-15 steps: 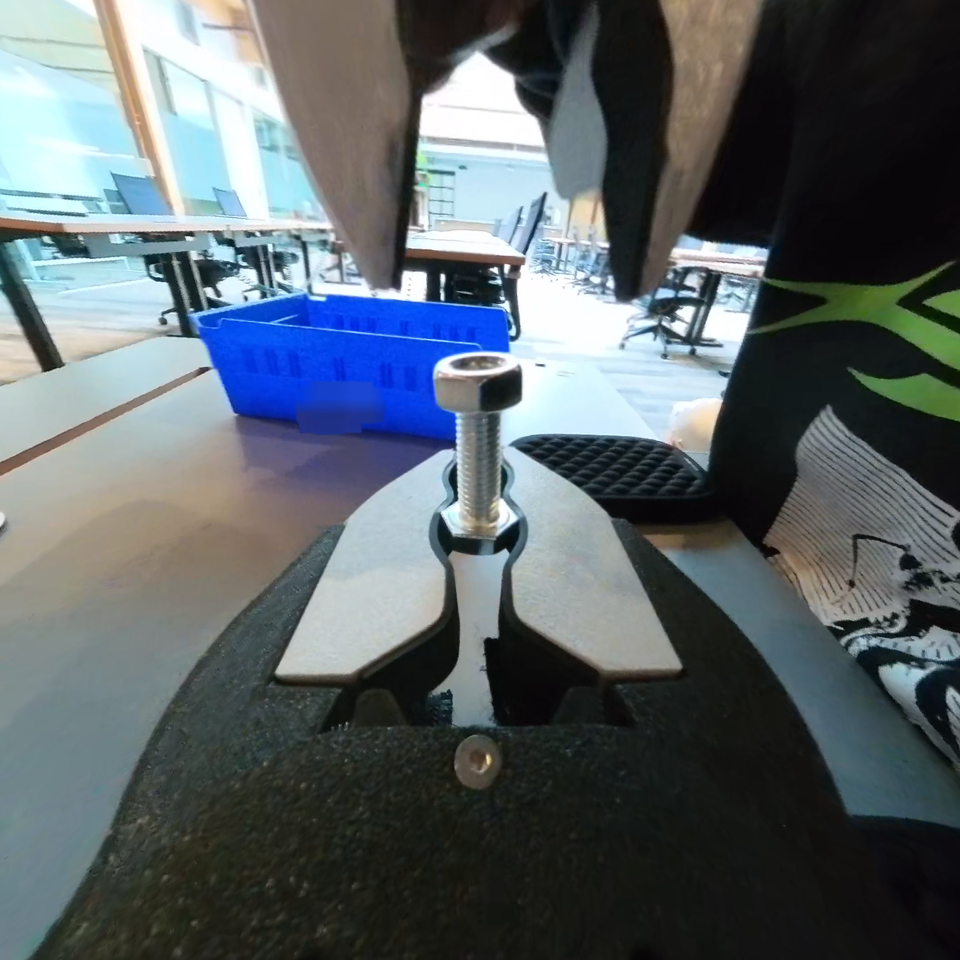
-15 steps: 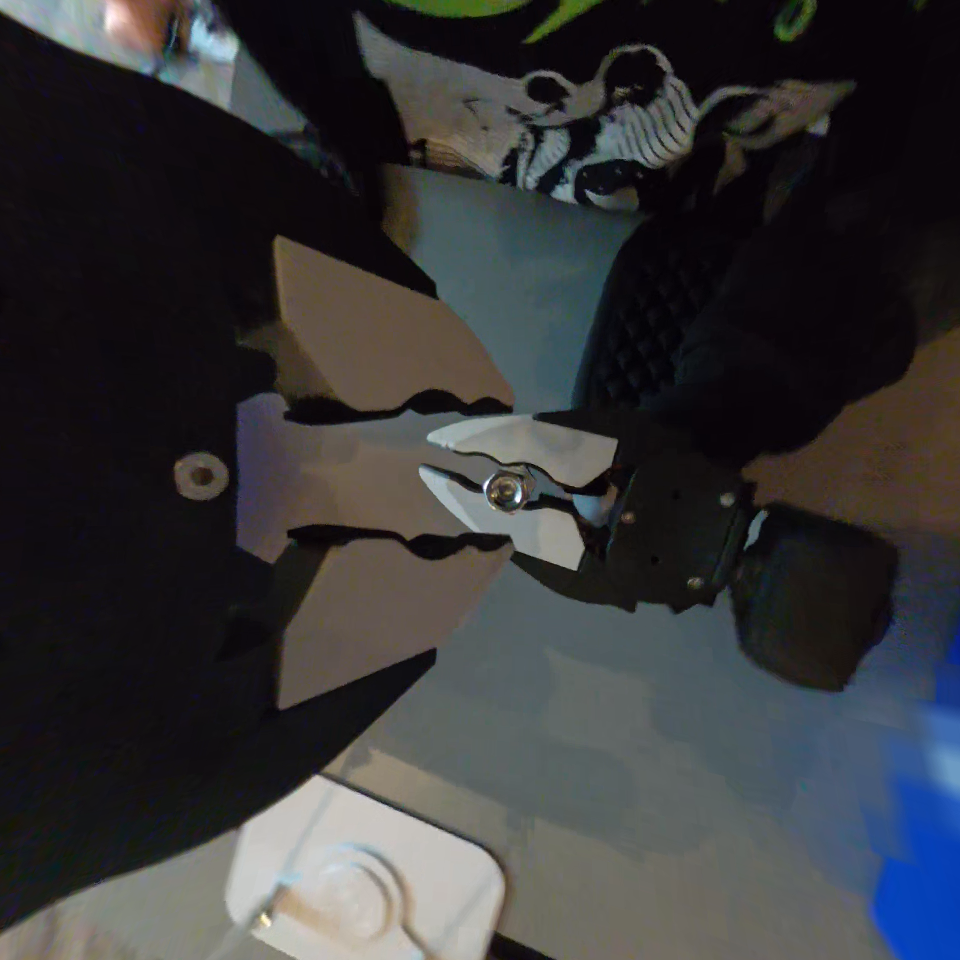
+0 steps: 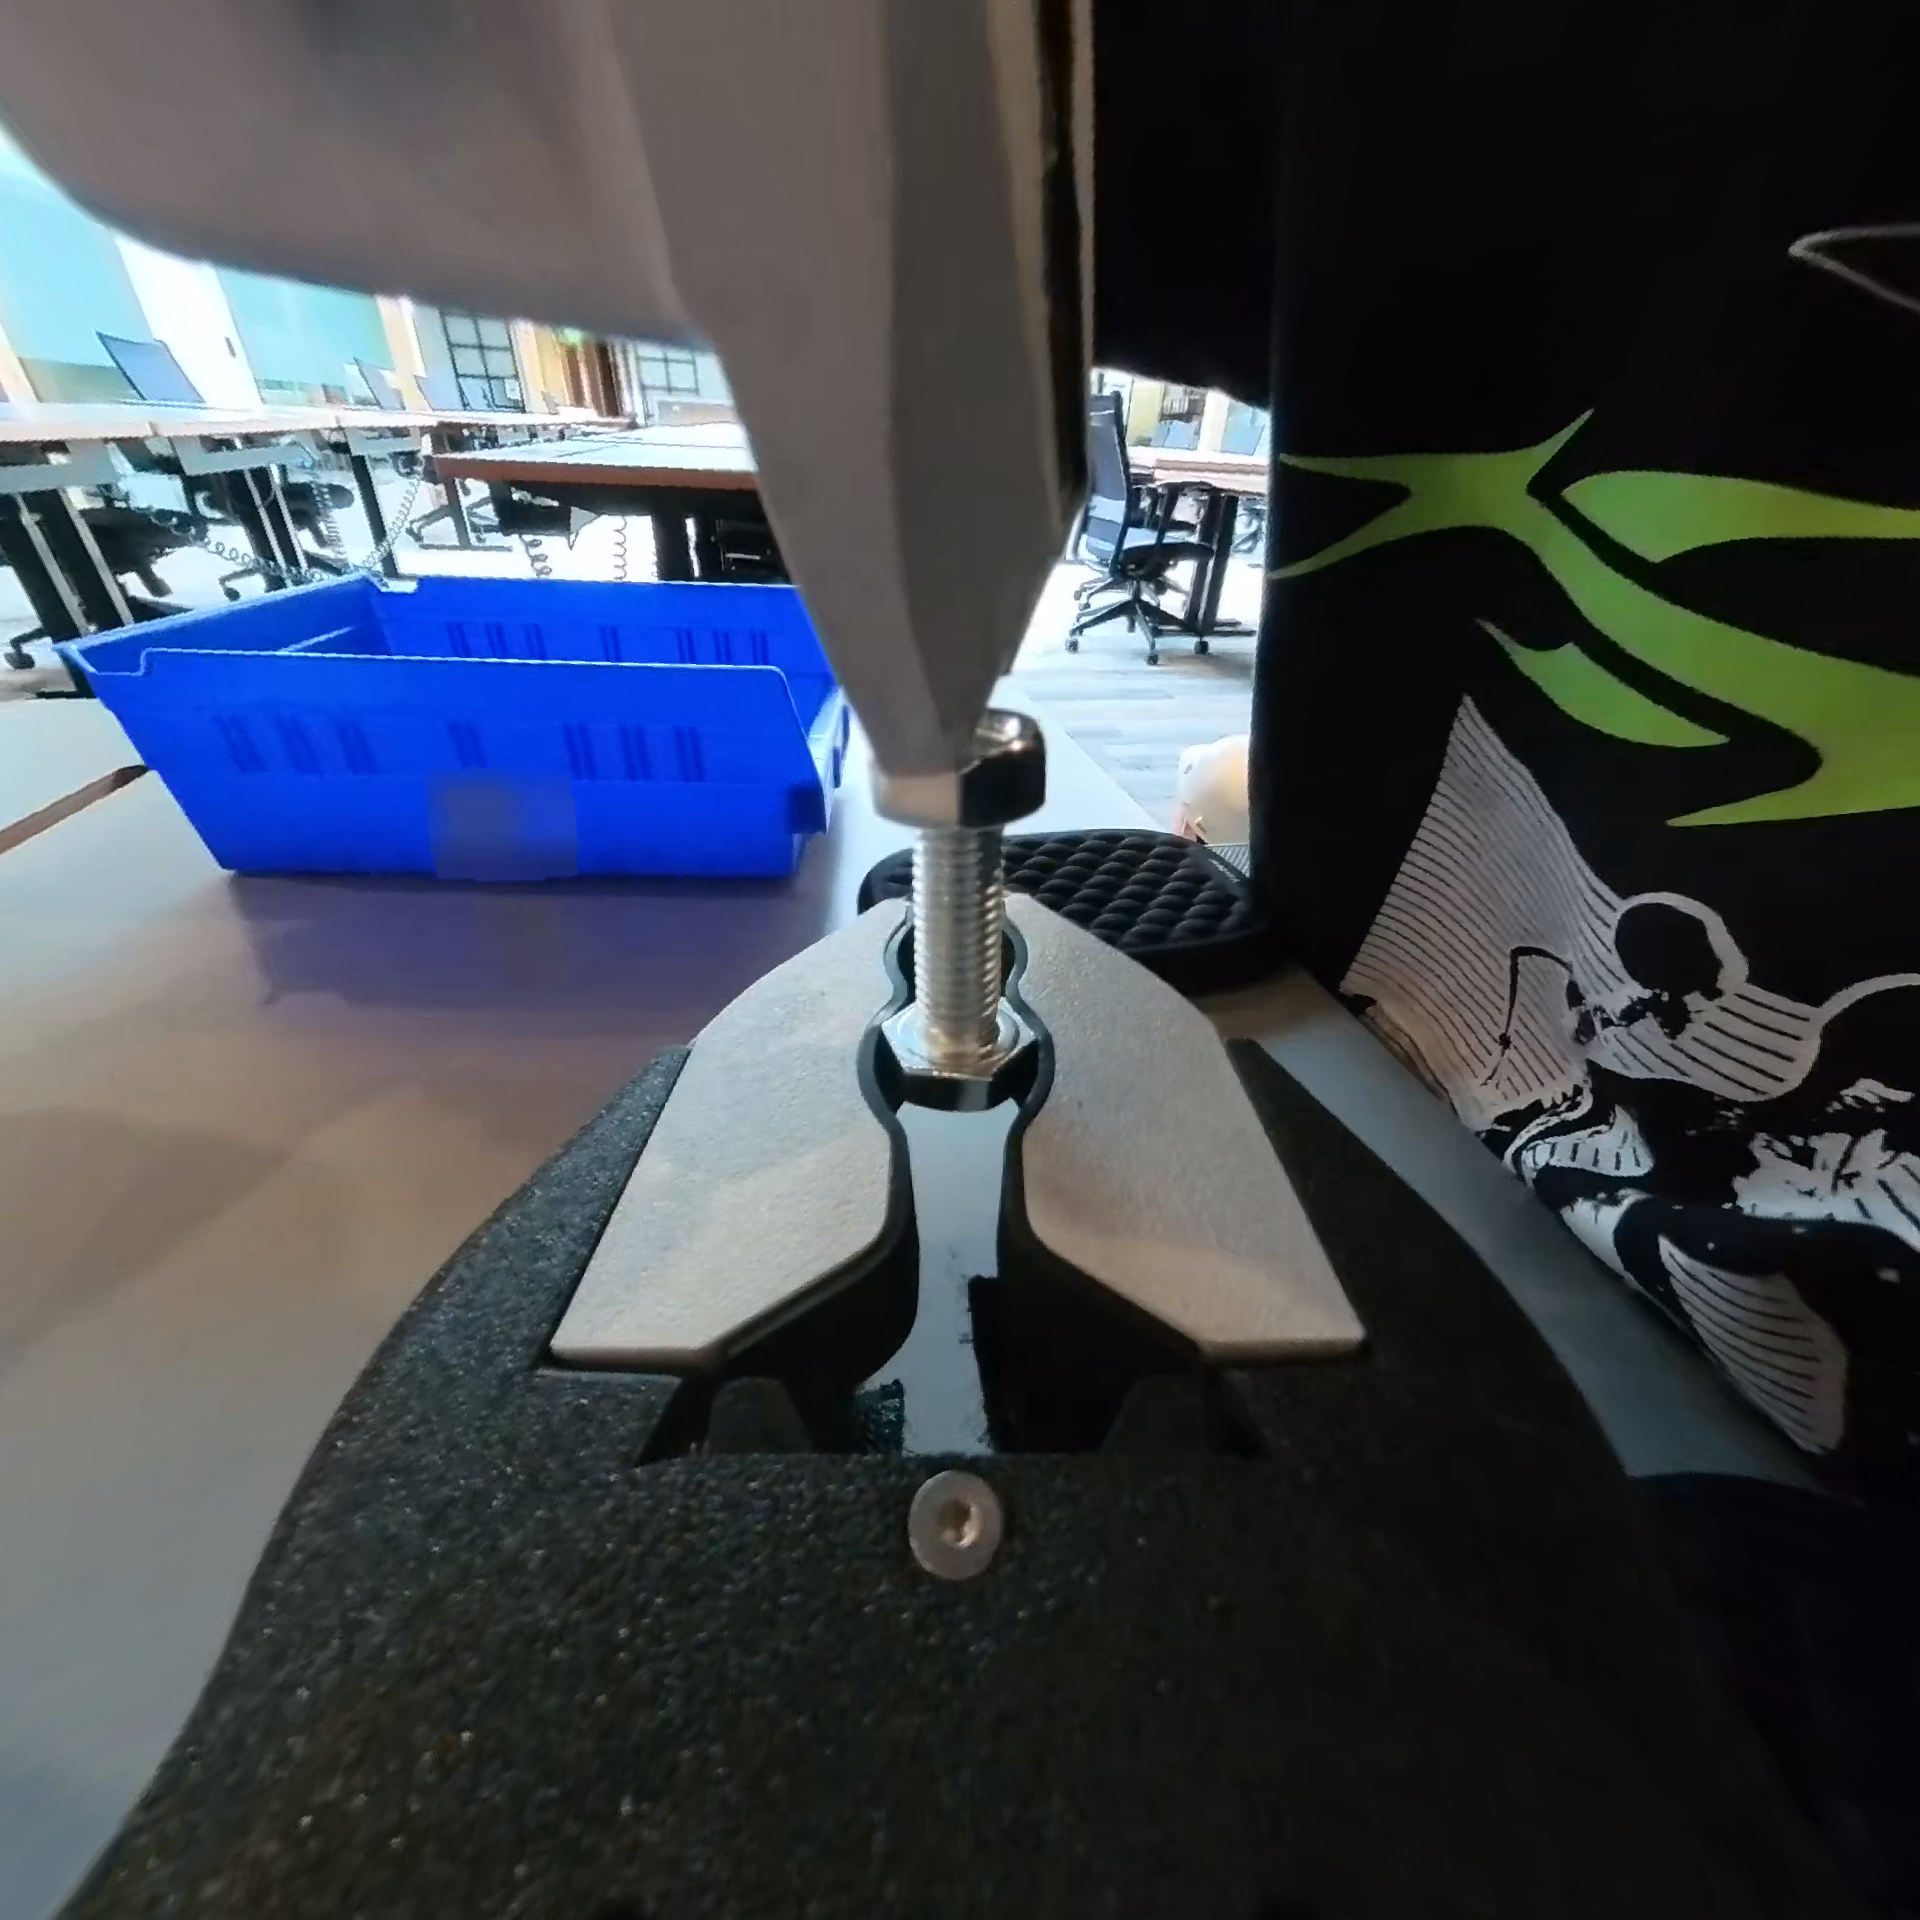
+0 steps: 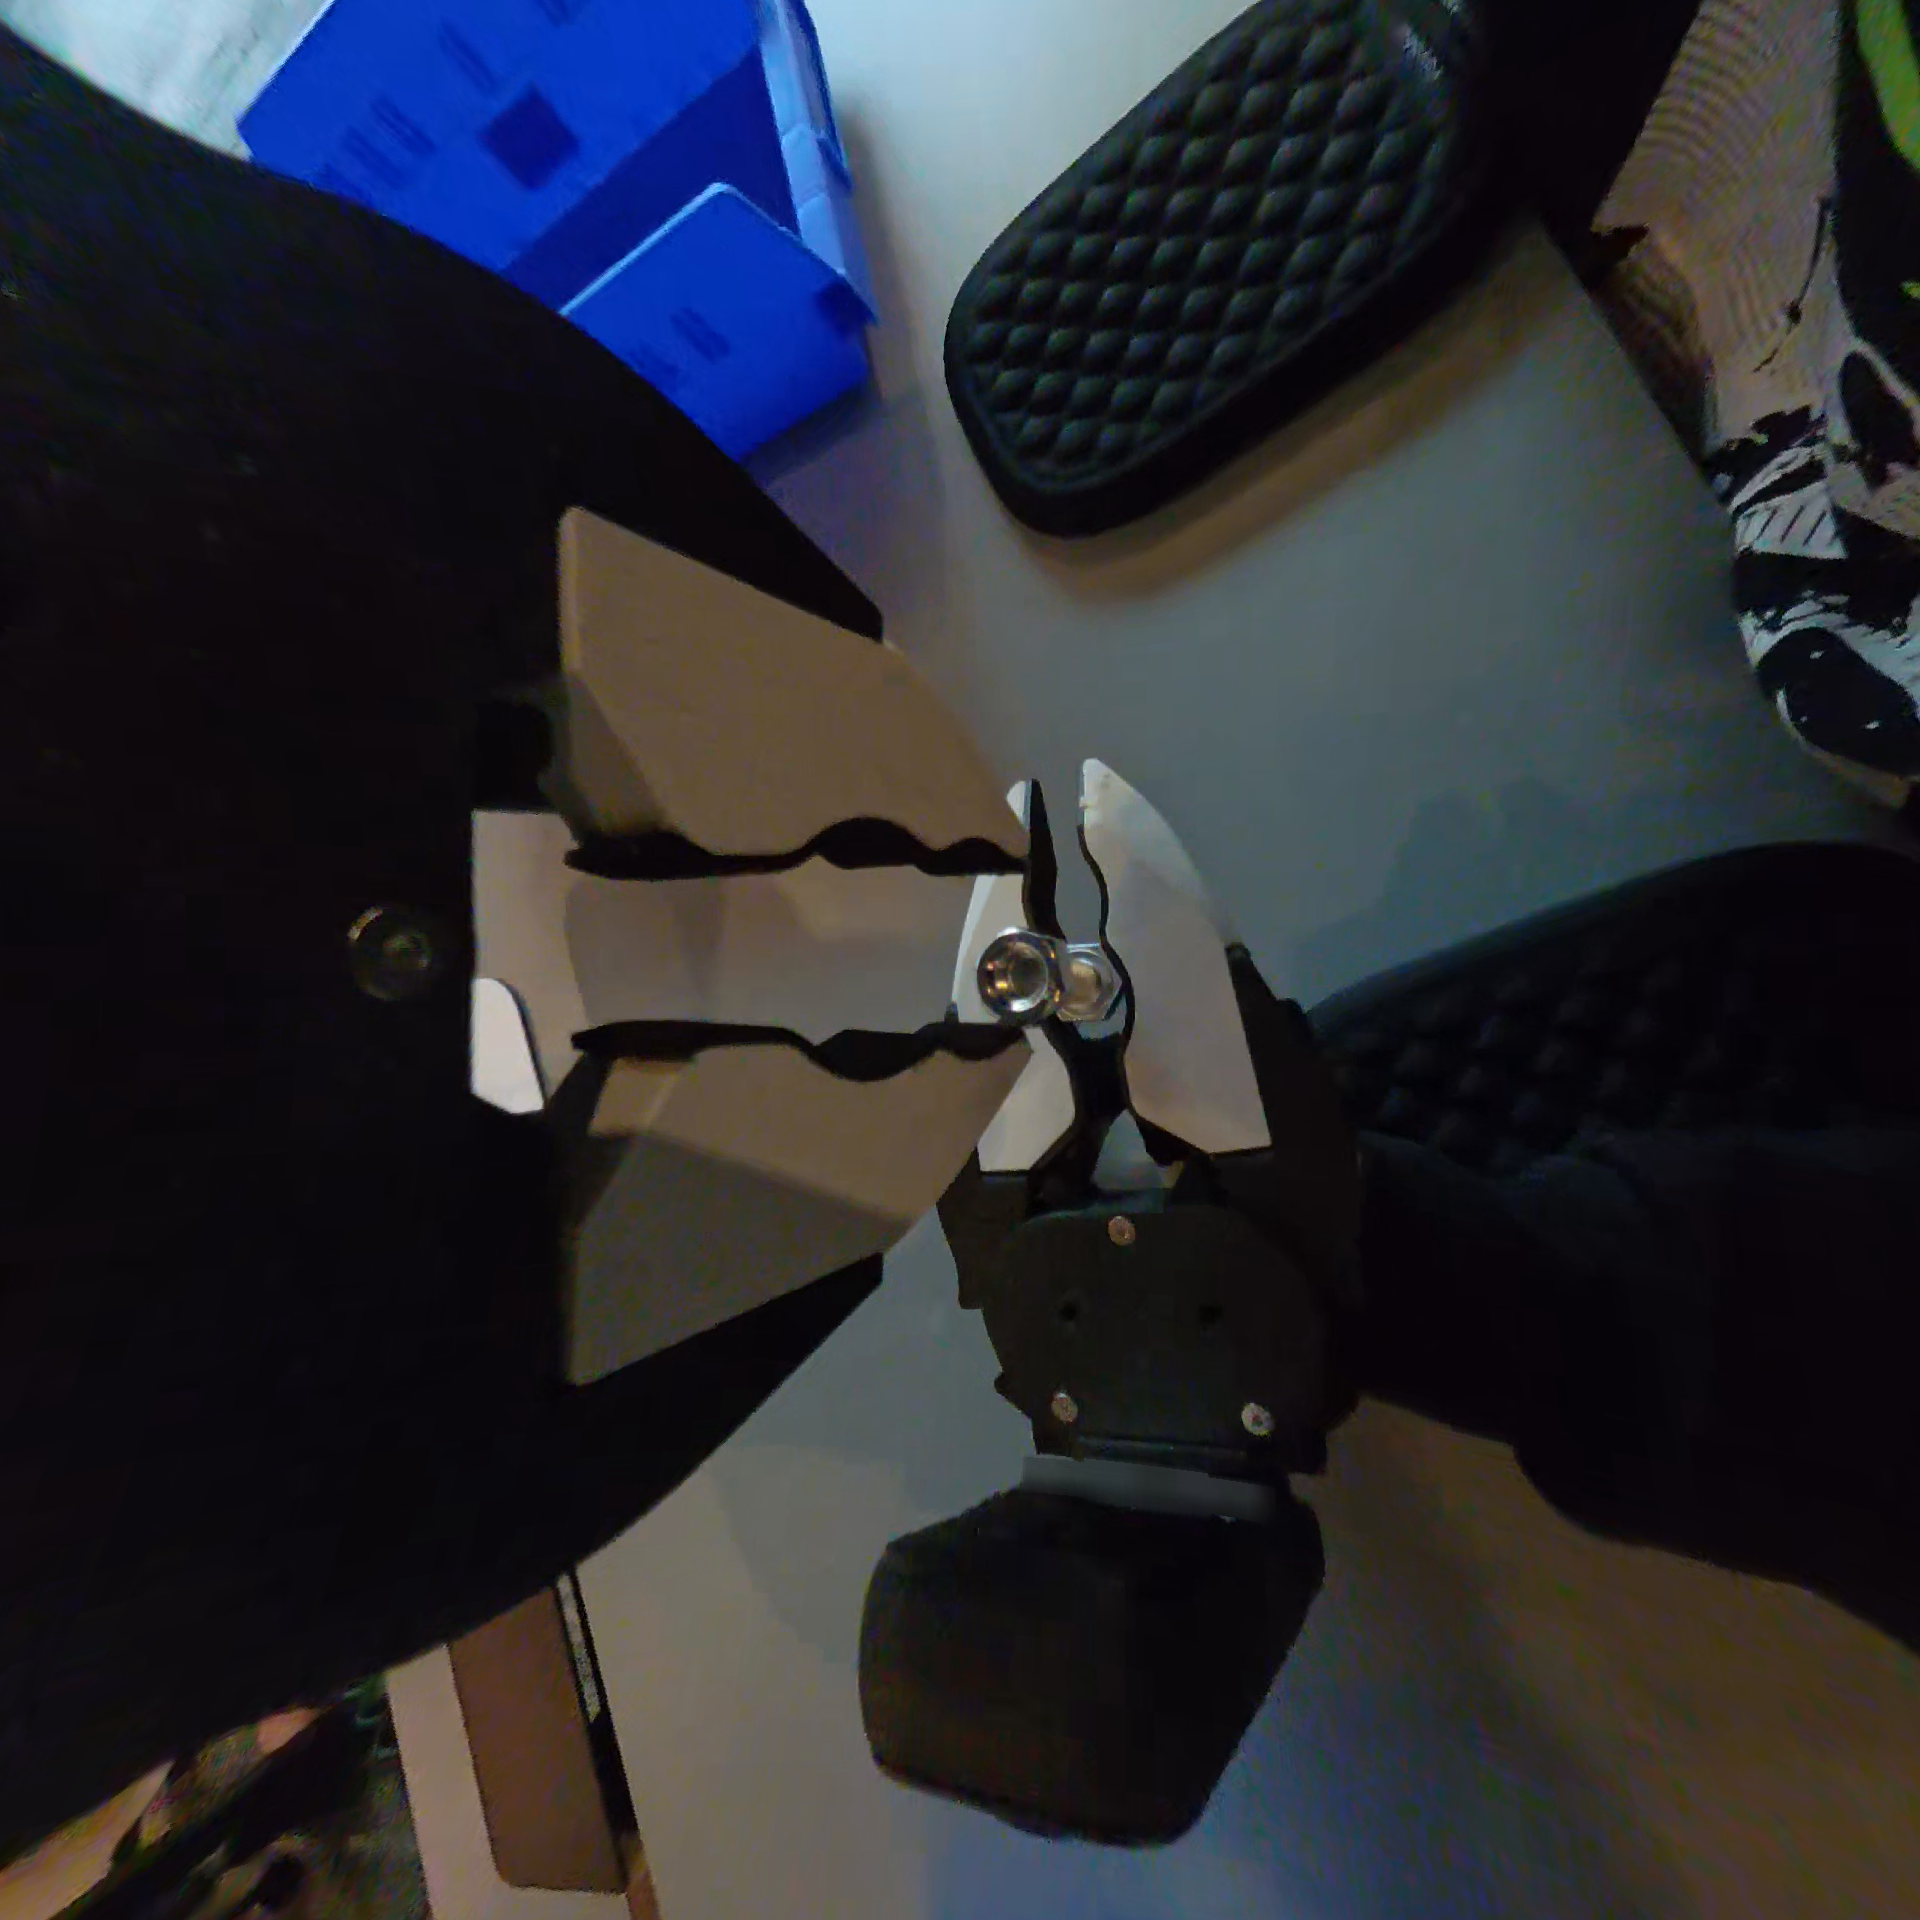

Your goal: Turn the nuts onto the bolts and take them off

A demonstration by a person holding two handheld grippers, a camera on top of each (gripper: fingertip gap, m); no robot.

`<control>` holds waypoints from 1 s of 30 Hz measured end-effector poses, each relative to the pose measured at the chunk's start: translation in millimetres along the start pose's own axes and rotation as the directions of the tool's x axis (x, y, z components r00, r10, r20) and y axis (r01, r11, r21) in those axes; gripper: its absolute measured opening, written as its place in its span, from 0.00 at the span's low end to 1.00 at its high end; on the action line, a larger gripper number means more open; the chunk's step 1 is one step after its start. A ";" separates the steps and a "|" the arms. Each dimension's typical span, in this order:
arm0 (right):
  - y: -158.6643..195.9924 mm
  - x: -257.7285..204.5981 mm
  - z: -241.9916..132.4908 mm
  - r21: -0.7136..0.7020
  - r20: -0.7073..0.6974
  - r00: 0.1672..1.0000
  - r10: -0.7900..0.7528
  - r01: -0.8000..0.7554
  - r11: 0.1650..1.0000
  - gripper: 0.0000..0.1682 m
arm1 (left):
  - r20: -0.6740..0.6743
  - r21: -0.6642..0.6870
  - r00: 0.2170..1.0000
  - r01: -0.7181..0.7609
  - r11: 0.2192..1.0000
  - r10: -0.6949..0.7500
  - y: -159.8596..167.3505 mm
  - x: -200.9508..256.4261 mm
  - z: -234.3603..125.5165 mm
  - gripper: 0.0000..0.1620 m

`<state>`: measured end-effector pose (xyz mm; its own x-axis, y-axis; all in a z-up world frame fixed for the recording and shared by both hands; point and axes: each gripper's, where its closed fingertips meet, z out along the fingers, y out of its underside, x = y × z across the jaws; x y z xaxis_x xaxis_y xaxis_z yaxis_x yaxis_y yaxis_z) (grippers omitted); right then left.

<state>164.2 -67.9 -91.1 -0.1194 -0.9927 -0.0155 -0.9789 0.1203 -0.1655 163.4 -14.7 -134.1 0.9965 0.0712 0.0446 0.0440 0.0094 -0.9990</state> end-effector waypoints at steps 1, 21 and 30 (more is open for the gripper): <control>-0.4 1.6 0.5 0.000 -0.006 1.000 -0.002 0.002 1.000 0.15 | -0.002 0.000 1.000 -0.002 1.000 0.002 -0.1 0.5 0.1 0.07; 13.8 10.2 5.8 -0.002 -0.115 0.650 0.751 -0.756 0.654 0.20 | 0.173 -0.014 0.985 -0.007 1.000 0.009 0.2 -21.6 -3.2 0.07; -3.3 10.5 -5.8 0.047 -0.119 0.992 0.046 -0.041 0.998 0.25 | 0.051 0.027 0.999 0.007 1.000 -0.008 -5.7 -6.7 -0.8 0.07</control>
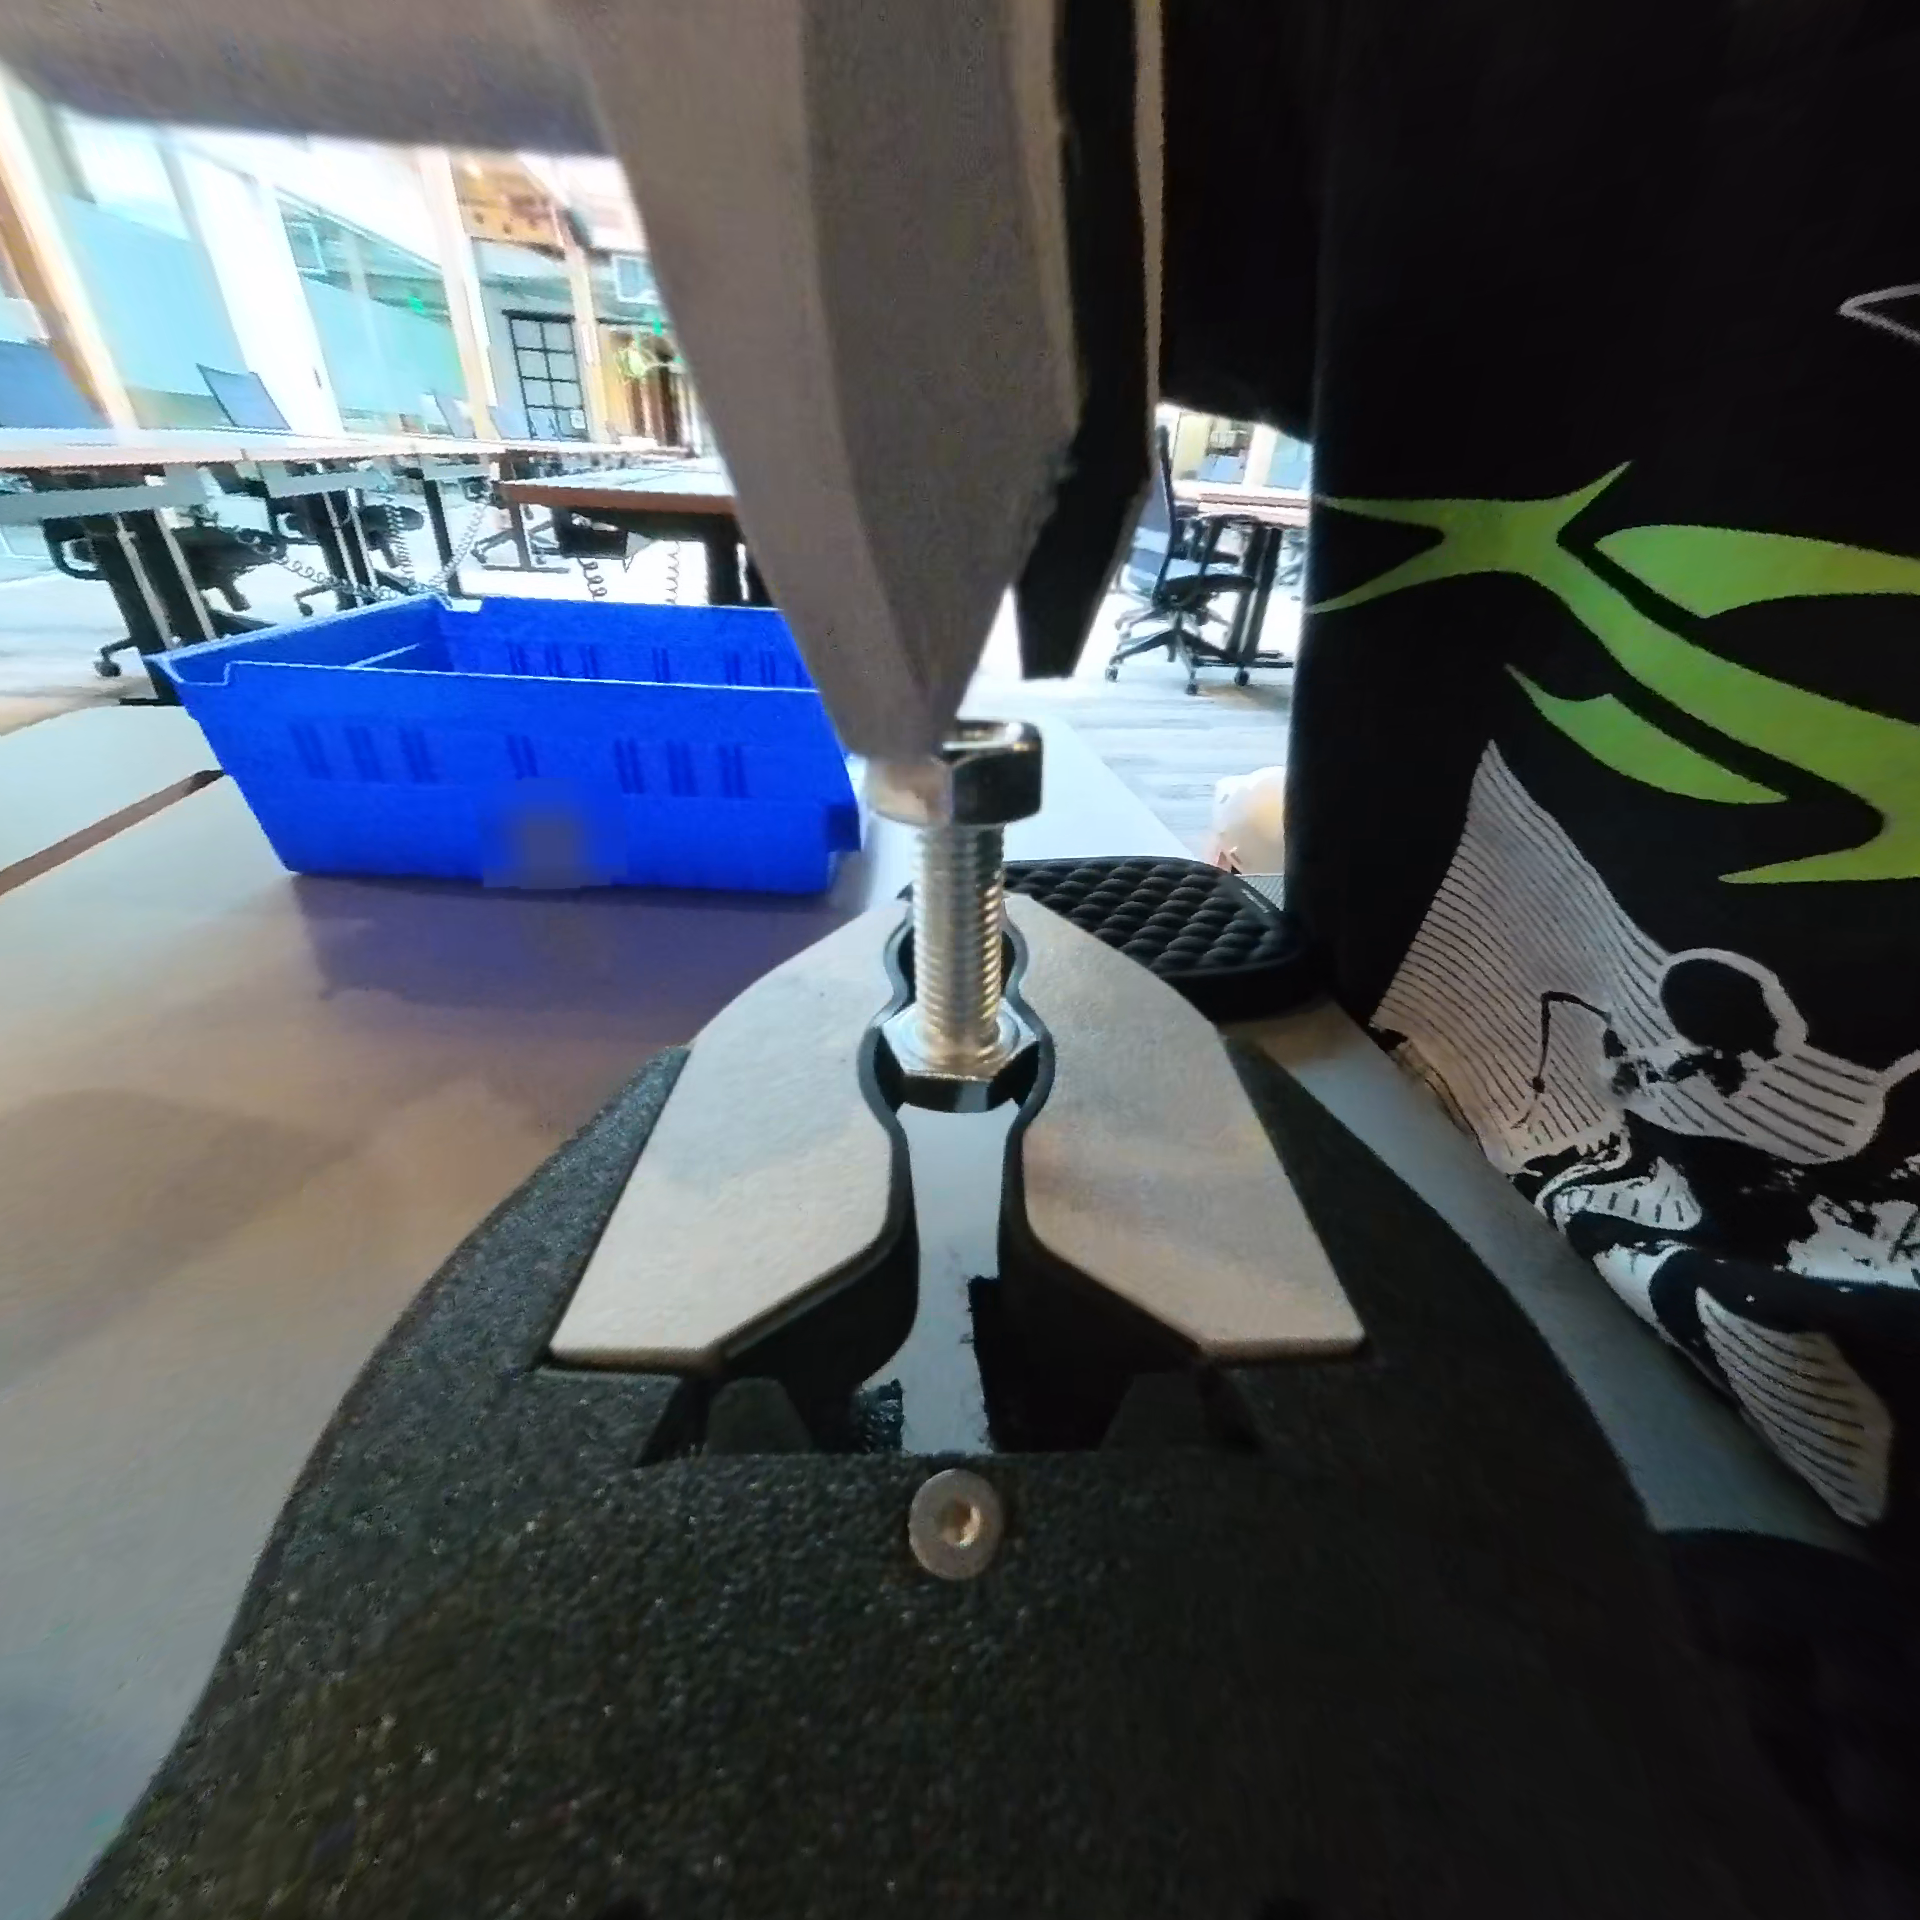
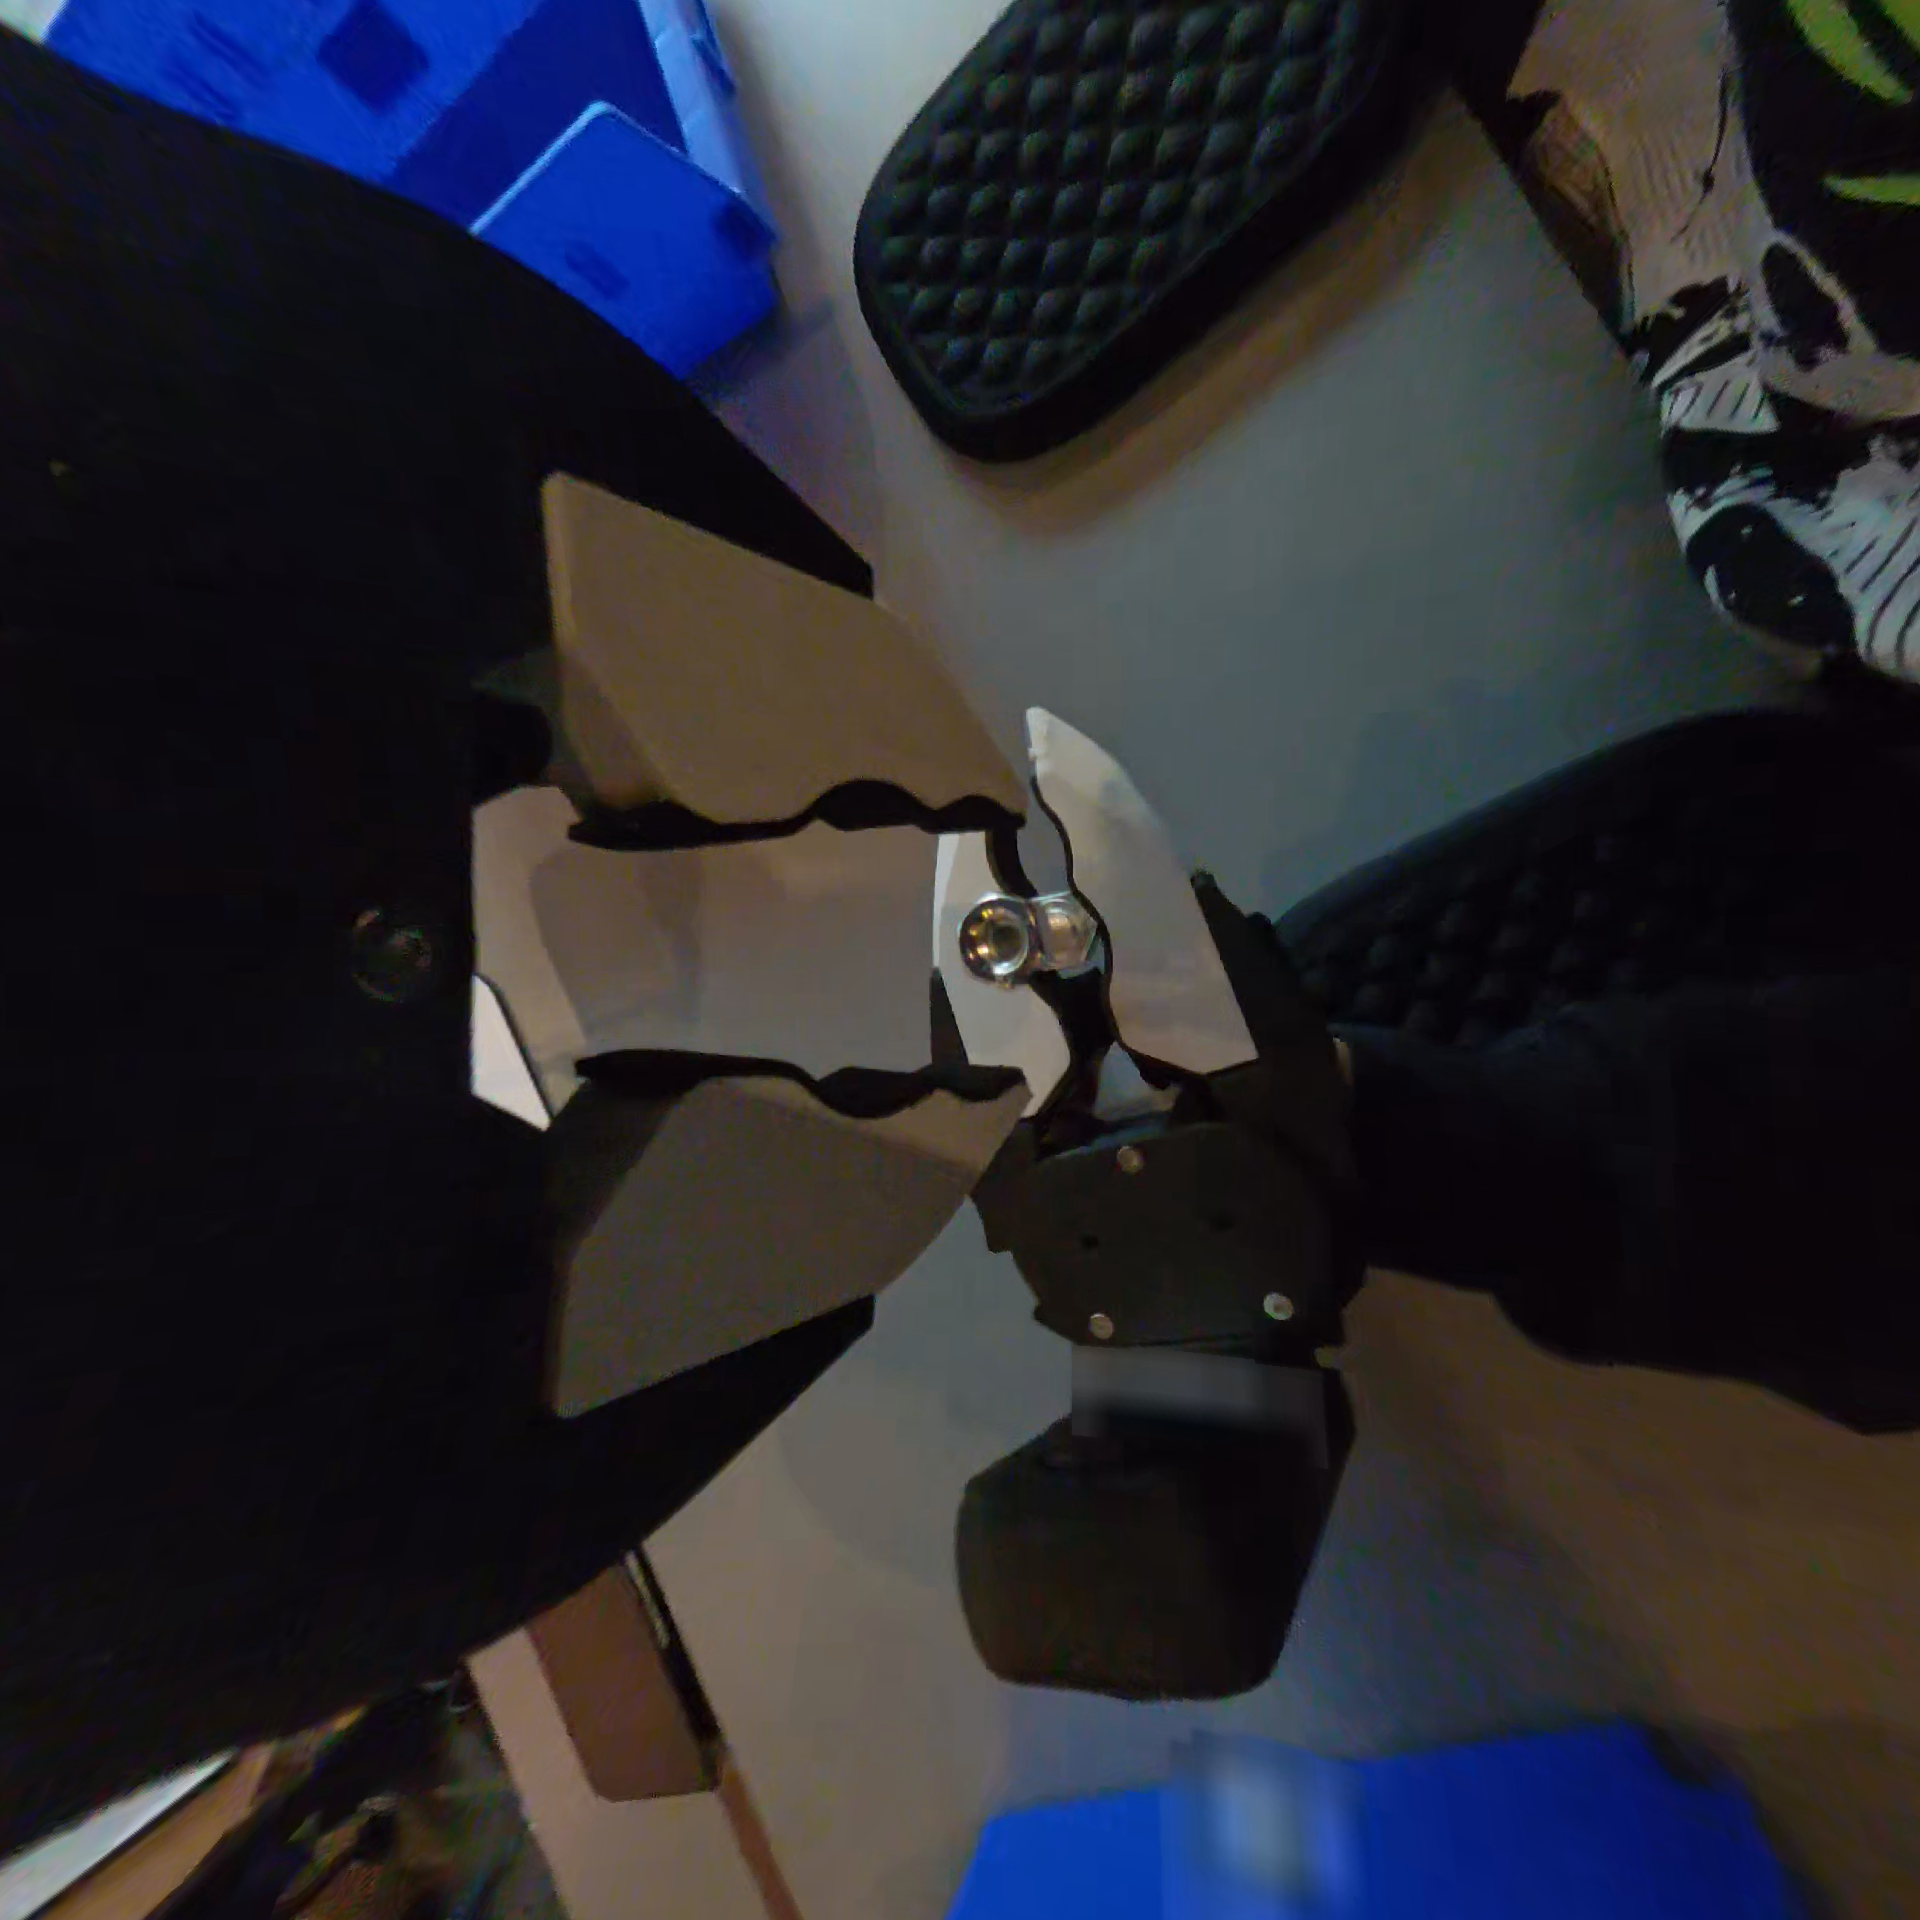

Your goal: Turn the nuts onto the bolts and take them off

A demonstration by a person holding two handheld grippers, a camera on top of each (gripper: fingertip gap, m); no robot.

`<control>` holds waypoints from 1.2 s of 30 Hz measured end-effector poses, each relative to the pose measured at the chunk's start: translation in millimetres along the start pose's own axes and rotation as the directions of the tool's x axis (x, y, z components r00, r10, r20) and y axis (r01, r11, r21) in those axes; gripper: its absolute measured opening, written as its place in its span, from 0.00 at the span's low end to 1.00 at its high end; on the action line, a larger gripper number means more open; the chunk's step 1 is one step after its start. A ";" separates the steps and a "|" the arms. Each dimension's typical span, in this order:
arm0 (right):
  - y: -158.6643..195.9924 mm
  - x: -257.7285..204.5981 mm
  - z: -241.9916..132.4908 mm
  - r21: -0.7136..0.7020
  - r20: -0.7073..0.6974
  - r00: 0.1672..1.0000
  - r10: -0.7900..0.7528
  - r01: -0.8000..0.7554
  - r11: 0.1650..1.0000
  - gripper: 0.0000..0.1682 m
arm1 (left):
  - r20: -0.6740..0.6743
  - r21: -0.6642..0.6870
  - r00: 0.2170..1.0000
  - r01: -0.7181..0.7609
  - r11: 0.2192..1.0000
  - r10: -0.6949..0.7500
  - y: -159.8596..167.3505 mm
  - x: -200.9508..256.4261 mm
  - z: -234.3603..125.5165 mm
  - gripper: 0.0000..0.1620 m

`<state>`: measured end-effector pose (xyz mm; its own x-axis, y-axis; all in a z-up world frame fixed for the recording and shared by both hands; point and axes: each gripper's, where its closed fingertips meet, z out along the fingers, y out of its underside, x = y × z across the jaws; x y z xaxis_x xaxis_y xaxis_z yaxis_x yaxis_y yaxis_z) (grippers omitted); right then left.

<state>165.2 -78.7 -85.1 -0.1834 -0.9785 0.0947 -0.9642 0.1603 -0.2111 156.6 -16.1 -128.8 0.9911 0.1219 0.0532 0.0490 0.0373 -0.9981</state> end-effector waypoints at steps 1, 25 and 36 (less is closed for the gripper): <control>0.2 -0.3 1.3 -0.003 0.022 1.000 -0.008 0.008 1.000 0.25 | -0.006 -0.001 1.000 0.000 1.000 0.000 0.1 1.0 0.3 0.07; 9.6 0.0 9.2 -0.058 -0.083 0.728 0.680 -0.685 0.726 0.15 | 0.099 -0.007 0.995 -0.032 0.999 0.033 -1.1 -10.7 -1.8 0.07; -1.5 -4.0 -1.8 -0.040 0.069 0.997 -0.038 0.041 0.998 0.23 | 0.018 0.001 0.999 -0.030 1.000 0.030 -2.1 0.4 0.7 0.07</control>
<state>167.0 -74.7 -83.4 -0.1330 -0.9905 0.0352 -0.9778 0.1253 -0.1681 156.8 -15.4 -126.6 0.9898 0.1407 0.0240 0.0193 0.0345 -0.9992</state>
